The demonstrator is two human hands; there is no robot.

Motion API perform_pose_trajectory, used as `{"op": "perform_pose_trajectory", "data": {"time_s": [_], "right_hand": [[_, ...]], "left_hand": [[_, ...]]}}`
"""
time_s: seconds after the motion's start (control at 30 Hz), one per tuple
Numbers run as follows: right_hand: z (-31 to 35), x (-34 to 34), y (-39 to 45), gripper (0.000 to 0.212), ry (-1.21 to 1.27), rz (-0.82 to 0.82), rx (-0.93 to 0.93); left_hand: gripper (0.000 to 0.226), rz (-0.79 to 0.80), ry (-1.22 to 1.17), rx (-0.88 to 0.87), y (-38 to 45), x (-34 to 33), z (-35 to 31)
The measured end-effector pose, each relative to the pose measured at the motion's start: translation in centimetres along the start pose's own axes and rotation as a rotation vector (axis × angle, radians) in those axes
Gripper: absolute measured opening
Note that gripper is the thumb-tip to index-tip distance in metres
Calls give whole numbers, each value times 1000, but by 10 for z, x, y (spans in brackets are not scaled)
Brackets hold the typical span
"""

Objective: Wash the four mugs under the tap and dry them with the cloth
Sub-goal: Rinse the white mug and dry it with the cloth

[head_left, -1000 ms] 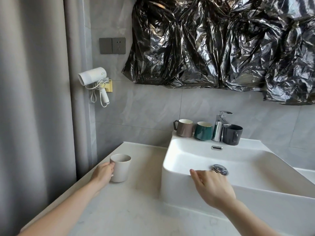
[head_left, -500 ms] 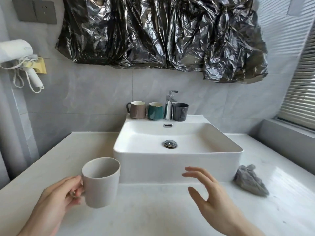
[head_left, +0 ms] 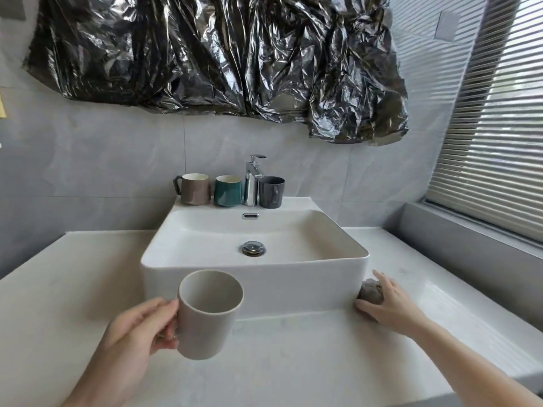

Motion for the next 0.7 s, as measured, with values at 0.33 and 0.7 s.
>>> {"op": "perform_pose_trajectory", "data": {"time_s": [0.33,0.7], "right_hand": [[-1,-26,-10,32,-257,-225,125],[-7,-16,-23,13,244,-272,76]], "left_hand": [[46,94,148,-175,24,-5,-31],[49,178,475,-457,88,-32,-67]]}}
Point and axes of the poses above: each hand's wrist, its own y-axis towards the middle knuckle, its own x-axis out of the back of the hand, z = x × y, the point moved 6 cm from there along y, towards the middle knuckle, and after that the axes turned 14 degrees about -x, right-handed, at the moved point
